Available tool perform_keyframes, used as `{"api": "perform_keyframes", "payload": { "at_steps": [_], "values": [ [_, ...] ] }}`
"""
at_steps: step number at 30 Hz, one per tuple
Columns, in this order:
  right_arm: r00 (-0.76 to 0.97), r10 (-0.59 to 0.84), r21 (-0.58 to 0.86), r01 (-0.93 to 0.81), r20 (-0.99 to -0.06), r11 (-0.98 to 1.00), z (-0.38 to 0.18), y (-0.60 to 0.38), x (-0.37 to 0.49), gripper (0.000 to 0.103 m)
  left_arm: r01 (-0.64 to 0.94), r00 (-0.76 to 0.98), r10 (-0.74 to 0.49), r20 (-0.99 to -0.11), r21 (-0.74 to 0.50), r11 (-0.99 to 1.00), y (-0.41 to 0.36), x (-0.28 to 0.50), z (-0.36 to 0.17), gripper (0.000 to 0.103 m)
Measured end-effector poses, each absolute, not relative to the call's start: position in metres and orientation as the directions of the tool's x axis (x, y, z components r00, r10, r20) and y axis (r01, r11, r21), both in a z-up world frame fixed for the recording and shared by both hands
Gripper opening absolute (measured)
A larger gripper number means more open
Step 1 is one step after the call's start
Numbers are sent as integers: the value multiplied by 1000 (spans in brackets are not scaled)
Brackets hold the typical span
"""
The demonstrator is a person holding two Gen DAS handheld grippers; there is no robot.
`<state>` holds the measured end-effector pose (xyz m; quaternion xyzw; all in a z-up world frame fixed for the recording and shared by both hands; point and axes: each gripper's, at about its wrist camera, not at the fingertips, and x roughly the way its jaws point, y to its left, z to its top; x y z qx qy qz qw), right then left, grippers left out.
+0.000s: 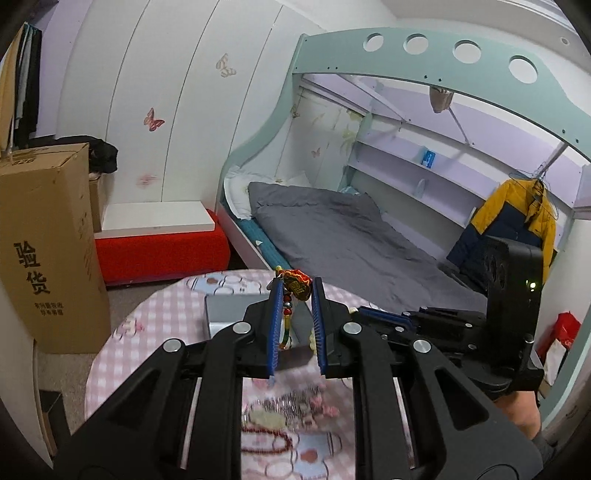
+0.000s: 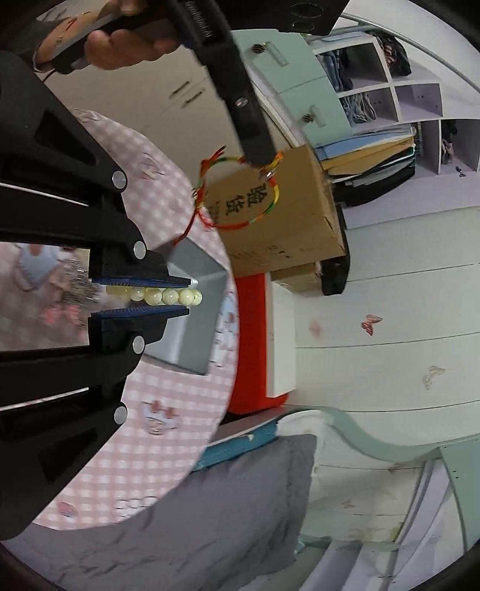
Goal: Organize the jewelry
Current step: 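Carry both bracelets over the grey box and open both tools to drop them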
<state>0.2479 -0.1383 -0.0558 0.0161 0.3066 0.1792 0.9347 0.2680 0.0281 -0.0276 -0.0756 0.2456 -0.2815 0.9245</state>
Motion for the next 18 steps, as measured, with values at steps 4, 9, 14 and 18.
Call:
{"api": "perform_keyframes", "payload": {
  "at_steps": [4,9,14,18],
  "values": [
    [758,325,138,-302,-565,943,-64,-133,275,8,476,702,-558,-443,-291,830,18,296,-38,16],
    [739,321,160,-283,-592,946,-87,-131,303,8,431,677,-521,-520,-294,853,6,330,-66,16],
    [705,336,211,-262,-625,942,-115,-137,319,8,409,629,-495,-600,-286,867,-7,347,-98,16],
    [681,352,255,-243,-643,936,-130,-144,323,8,392,608,-475,-636,-280,876,-10,352,-115,16]
  ]
}}
